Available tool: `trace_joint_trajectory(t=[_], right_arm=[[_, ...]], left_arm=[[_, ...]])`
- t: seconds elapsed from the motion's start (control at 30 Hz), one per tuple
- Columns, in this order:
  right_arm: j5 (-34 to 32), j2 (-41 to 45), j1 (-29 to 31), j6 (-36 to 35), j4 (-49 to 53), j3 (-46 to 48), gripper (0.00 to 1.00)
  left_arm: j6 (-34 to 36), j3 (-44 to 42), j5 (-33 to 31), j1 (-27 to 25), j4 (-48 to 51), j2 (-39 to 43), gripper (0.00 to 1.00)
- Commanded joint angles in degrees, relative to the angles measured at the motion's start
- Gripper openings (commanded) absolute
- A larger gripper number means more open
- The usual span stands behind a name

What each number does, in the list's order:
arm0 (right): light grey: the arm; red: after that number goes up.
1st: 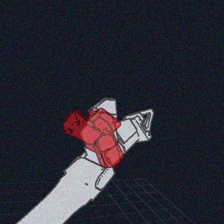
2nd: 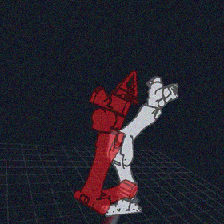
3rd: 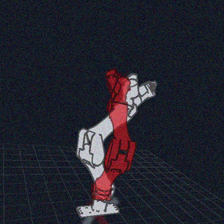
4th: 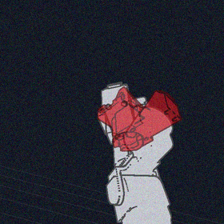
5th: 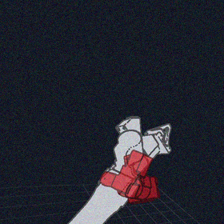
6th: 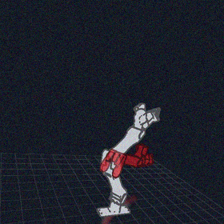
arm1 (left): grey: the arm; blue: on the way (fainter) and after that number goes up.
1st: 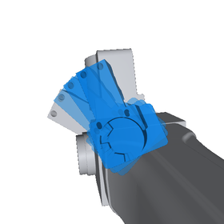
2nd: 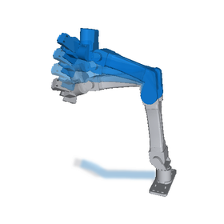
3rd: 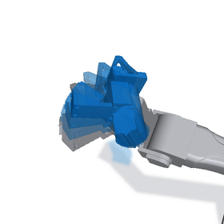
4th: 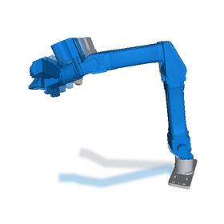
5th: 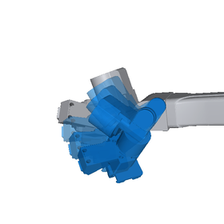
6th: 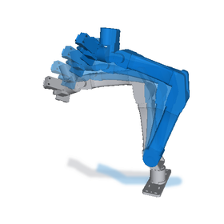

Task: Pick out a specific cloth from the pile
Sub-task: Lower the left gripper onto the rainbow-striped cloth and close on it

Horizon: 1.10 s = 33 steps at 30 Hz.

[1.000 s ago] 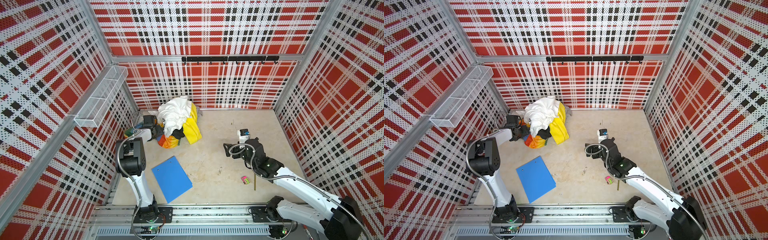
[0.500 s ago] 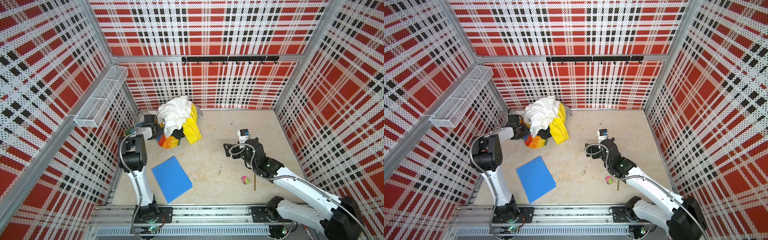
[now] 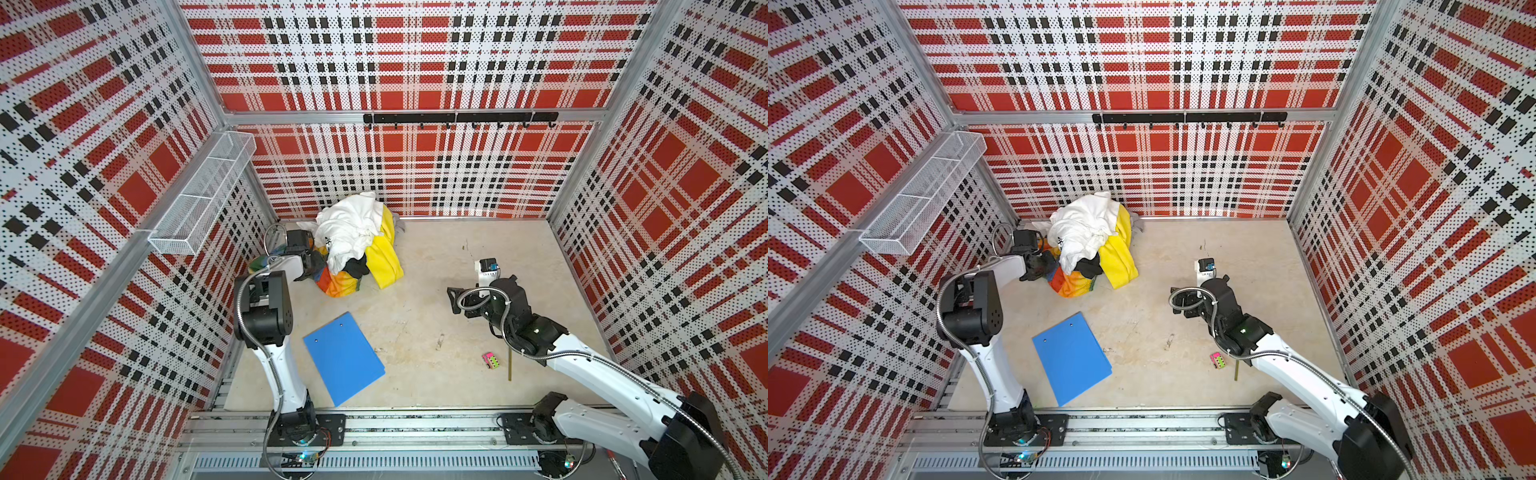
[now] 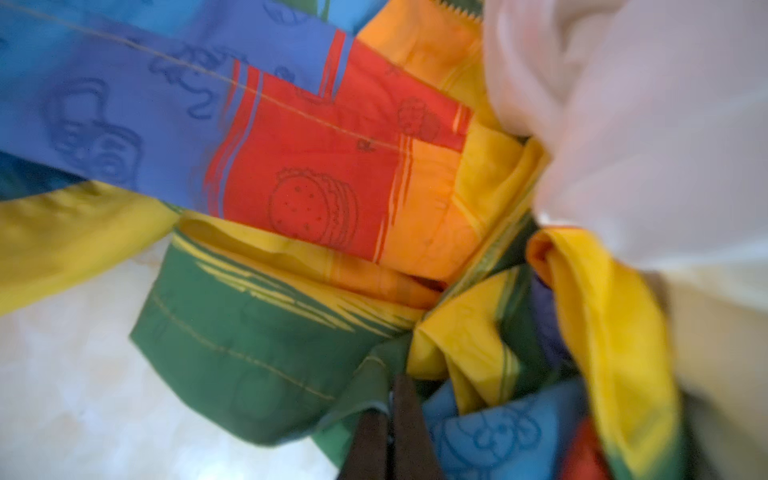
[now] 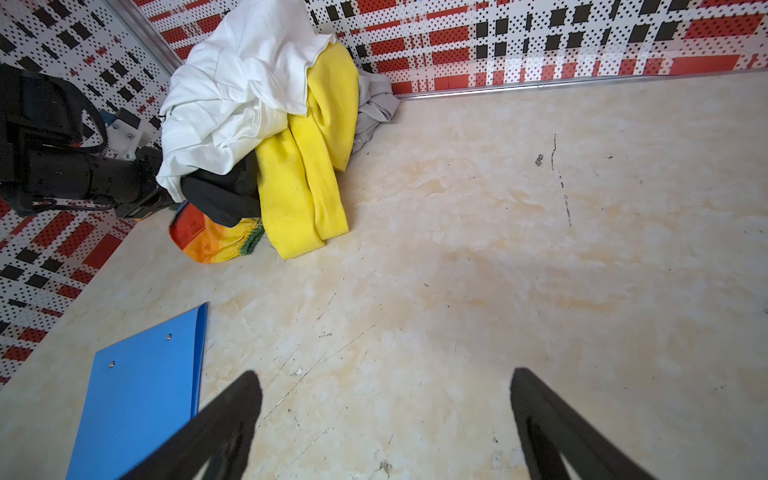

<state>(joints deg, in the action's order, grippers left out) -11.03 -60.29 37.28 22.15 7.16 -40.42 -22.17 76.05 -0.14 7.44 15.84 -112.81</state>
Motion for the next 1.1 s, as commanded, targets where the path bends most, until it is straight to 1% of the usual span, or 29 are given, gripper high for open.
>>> trace_joint_trajectory(t=[0.0,0.33,0.5,0.6,0.63,0.7,0.77,0.87,0.9,1.0,1.07], right_arm=[[-0.4,1.1,0.2,0.1,-1.4,-0.7,1.0],[0.0,1.8,0.2,0.0,-1.6,-0.8,1.0],[0.3,1.6,0.2,0.1,-1.8,-0.9,1.0],[0.5,1.6,0.2,0.1,-2.0,-0.7,1.0],[0.5,1.6,0.2,0.1,-2.0,-0.8,1.0],[0.5,1.5,0.2,0.1,-2.0,-0.7,1.0],[0.5,1.4,0.2,0.1,-1.9,-0.8,1.0],[0.3,1.7,0.2,0.1,-1.7,-0.7,1.0],[0.1,1.9,0.2,0.1,-1.6,-0.6,1.0],[-0.3,2.4,0.2,0.1,-1.6,-0.1,1.0],[-0.3,2.4,0.2,0.1,-1.5,0.0,1.0]], left_arm=[[-0.5,-1.4,1.2,0.6,-0.1,6.9,0.0],[-1.2,-5.5,2.8,2.6,0.3,19.3,0.0],[-1.2,-6.0,5.6,2.5,1.6,21.3,0.0],[-1.3,-8.3,5.8,2.1,1.1,21.6,0.04],[-1.5,-9.0,6.1,2.0,0.8,21.3,0.07],[-1.8,-10.3,7.4,1.7,-0.2,20.3,0.23],[-1.8,-11.0,8.5,1.4,-0.9,18.8,0.33],[-1.9,-11.7,9.9,0.8,-1.0,16.6,0.58],[-2.2,-12.4,11.0,0.9,-1.5,16.2,0.65],[-3.0,-15.7,12.3,0.7,-4.6,16.2,0.78],[-3.1,-16.6,12.6,0.6,-5.5,15.4,0.8]])
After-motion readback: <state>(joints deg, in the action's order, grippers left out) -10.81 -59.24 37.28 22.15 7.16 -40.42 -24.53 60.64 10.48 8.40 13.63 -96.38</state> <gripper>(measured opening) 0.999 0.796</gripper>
